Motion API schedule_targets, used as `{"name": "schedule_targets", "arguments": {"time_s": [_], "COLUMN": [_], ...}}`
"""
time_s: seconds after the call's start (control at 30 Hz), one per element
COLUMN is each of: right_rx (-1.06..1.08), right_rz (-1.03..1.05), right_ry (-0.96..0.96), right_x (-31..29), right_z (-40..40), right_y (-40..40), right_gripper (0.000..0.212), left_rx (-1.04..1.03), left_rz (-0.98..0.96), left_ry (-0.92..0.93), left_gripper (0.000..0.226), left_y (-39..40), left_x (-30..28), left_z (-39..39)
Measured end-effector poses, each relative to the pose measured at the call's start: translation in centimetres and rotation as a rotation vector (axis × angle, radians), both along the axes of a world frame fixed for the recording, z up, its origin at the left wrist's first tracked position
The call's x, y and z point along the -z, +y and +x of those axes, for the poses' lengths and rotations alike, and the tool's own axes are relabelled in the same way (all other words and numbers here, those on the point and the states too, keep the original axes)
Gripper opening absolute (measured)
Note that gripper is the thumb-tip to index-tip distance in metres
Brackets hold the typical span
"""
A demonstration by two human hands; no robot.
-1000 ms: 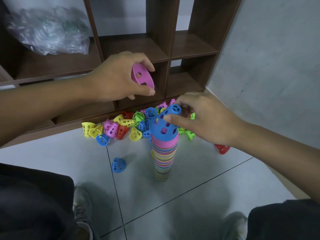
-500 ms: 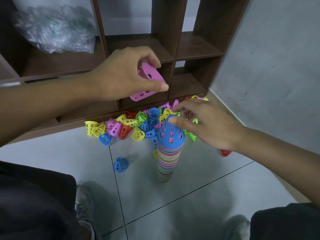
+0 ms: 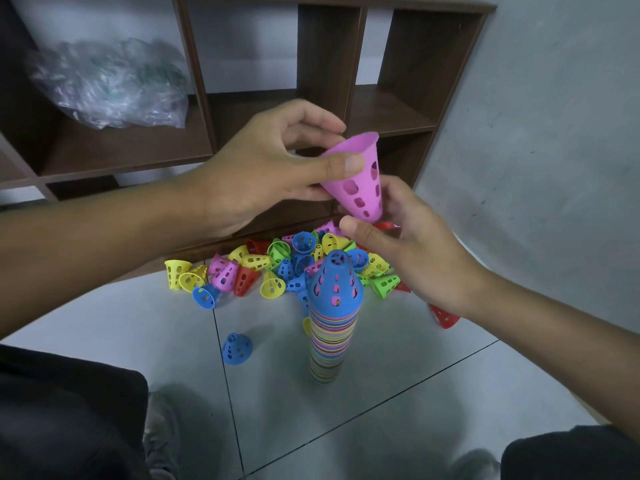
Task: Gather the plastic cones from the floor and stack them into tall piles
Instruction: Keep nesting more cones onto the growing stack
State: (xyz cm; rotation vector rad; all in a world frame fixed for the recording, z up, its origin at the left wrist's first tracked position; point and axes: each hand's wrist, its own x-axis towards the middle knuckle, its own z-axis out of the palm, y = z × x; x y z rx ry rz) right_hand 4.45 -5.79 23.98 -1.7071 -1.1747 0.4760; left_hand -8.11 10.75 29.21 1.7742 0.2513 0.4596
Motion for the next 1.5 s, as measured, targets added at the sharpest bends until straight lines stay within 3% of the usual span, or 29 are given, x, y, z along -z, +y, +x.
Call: {"name": "schedule_targets", "arguments": {"time_s": [0.13, 0.37, 0.5, 0.6, 0.9, 1.27, 1.5], "right_rx": [0.033, 0.073, 0.121, 0.089, -0.006, -0.091, -0.079], "right_rz": [0.091, 0.214, 0.260, 0.264, 0.042, -0.145, -0.159], "right_ry": [0.058, 0.090, 0.122, 0.135, -0.118, -0.263, -0.276], "right_x": [0.0, -0.4, -1.3, -1.4, 0.0, 3.2, 3.7], "right_z": [0.2, 0.3, 0.5, 0.4, -0.1, -0.9, -1.1], "right_y": [-0.3, -1.1, -1.3, -1.3, -0.6, -0.8, -0.7], "right_gripper": [0.041, 0.027, 0.031, 0.030, 0.017, 0.028, 0.033], "left_rx": [0.011, 0.090, 0.163, 0.215, 0.392, 0.377, 0.337], "left_rz": [-0.090, 0.069, 0.208, 0.321, 0.446, 0.720, 0.756], "left_ry": [0.055, 0.188, 0.235, 0.258, 0.378, 0.627, 0.650], "left_gripper": [0.064, 0.066, 0.077, 0.072, 0.047, 0.070, 0.054], "left_y": [-0.3, 1.4, 1.3, 0.6, 0.9, 3.8, 4.4], "left_x": [0.4, 0.5, 1.2, 1.6, 3.0, 3.4, 4.1], "left_z": [0.2, -0.1, -0.1, 0.1, 0.5, -0.5, -0.7]}}
